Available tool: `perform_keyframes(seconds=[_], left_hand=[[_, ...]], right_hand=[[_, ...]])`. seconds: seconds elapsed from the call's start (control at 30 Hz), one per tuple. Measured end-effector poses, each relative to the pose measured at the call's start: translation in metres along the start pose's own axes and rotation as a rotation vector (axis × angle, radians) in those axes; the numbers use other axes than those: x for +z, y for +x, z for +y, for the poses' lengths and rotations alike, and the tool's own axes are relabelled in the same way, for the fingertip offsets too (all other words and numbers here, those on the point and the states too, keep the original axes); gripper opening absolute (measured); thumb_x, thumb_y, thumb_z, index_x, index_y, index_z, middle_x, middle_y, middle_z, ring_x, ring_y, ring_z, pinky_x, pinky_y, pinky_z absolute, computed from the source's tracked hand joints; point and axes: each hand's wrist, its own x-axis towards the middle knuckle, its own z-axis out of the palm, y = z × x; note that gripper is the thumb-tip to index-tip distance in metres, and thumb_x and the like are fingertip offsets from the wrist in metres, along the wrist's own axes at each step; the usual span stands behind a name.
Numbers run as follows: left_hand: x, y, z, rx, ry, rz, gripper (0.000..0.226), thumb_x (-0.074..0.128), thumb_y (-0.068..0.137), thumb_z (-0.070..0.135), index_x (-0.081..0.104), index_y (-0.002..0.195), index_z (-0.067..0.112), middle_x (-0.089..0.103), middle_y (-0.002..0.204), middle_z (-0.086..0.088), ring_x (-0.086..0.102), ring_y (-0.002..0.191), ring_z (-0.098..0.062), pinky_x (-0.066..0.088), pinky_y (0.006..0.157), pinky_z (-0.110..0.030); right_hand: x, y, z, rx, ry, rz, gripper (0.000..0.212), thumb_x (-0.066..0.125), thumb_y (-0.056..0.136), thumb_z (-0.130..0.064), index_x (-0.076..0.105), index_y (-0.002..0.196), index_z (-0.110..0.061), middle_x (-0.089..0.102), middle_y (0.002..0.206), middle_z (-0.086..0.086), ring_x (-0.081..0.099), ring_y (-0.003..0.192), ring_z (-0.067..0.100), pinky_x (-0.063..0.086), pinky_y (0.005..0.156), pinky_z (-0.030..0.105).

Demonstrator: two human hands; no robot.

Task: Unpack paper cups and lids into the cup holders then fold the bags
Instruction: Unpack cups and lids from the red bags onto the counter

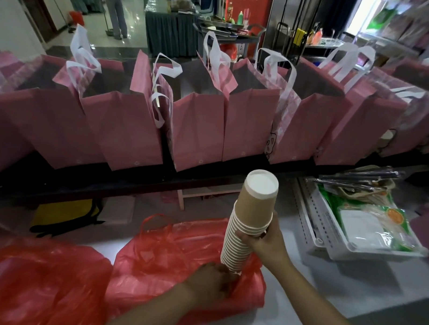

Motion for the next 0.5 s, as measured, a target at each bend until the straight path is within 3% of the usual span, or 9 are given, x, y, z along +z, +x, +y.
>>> perform_keyframes(seconds=[0.07,0.13,0.17,0.23,0.3,0.4,0.5], left_hand=[[-0.001,0.001,-0.005,-0.136,-0.163,0.124,0.024,0.048,0.091,0.027,0.067,0.09,0.013,0.067,0.098,-0.014,0.062,0.087,-0.033,0.049,0.076,-0.04],[-0.007,0.004,-0.015,-0.308,-0.299,0.27,0.016,0.051,0.087,0.015,0.064,0.085,0.006,0.068,0.092,-0.019,0.062,0.085,-0.038,0.045,0.071,-0.038],[-0.008,0.006,-0.02,-0.349,-0.335,0.303,0.015,0.054,0.085,0.012,0.065,0.093,0.006,0.069,0.099,-0.017,0.064,0.092,-0.037,0.044,0.074,-0.037],[-0.01,0.013,-0.021,-0.35,-0.418,0.282,0.04,0.064,0.084,0.014,0.061,0.124,0.01,0.067,0.121,-0.009,0.064,0.11,-0.03,0.044,0.086,-0.024],[-0.013,0.022,-0.014,-0.288,-0.557,0.272,0.059,0.071,0.081,0.022,0.054,0.137,0.016,0.062,0.128,0.004,0.063,0.118,-0.021,0.043,0.089,-0.007],[-0.009,0.035,-0.009,-0.21,-0.67,0.325,0.073,0.079,0.077,0.029,0.05,0.143,0.022,0.058,0.139,0.01,0.058,0.126,-0.005,0.046,0.101,-0.019],[-0.002,0.042,-0.008,-0.193,-0.703,0.399,0.09,0.084,0.073,0.027,0.036,0.149,0.029,0.05,0.146,0.013,0.048,0.132,0.006,0.041,0.108,-0.02]], right_hand=[[-0.001,-0.007,0.006,0.008,-0.008,-0.005,0.099,0.094,0.044,-0.065,0.037,0.124,-0.062,0.061,0.12,-0.033,0.062,0.108,-0.007,0.055,0.082,0.015],[-0.005,-0.011,0.008,0.005,-0.03,-0.054,0.104,0.094,0.047,-0.064,0.034,0.131,-0.056,0.06,0.123,-0.032,0.06,0.113,-0.008,0.053,0.086,0.012],[-0.007,-0.011,0.009,0.008,-0.031,-0.083,0.107,0.094,0.05,-0.062,0.033,0.137,-0.048,0.059,0.125,-0.031,0.059,0.116,-0.006,0.053,0.09,0.015],[-0.009,-0.01,0.01,0.014,-0.025,-0.107,0.109,0.095,0.054,-0.059,0.035,0.142,-0.036,0.06,0.128,-0.027,0.059,0.12,-0.002,0.053,0.095,0.023],[-0.009,-0.01,0.009,0.032,-0.006,-0.082,0.104,0.095,0.051,-0.059,0.039,0.137,-0.043,0.062,0.126,-0.026,0.061,0.117,-0.002,0.055,0.091,0.024],[-0.009,-0.009,0.006,0.038,0.023,0.003,0.09,0.094,0.047,-0.063,0.042,0.12,-0.062,0.062,0.12,-0.031,0.063,0.109,-0.007,0.054,0.08,0.013],[-0.012,-0.008,0.003,0.021,0.053,0.05,0.088,0.094,0.048,-0.064,0.043,0.12,-0.06,0.064,0.12,-0.029,0.065,0.108,-0.004,0.055,0.079,0.015]])
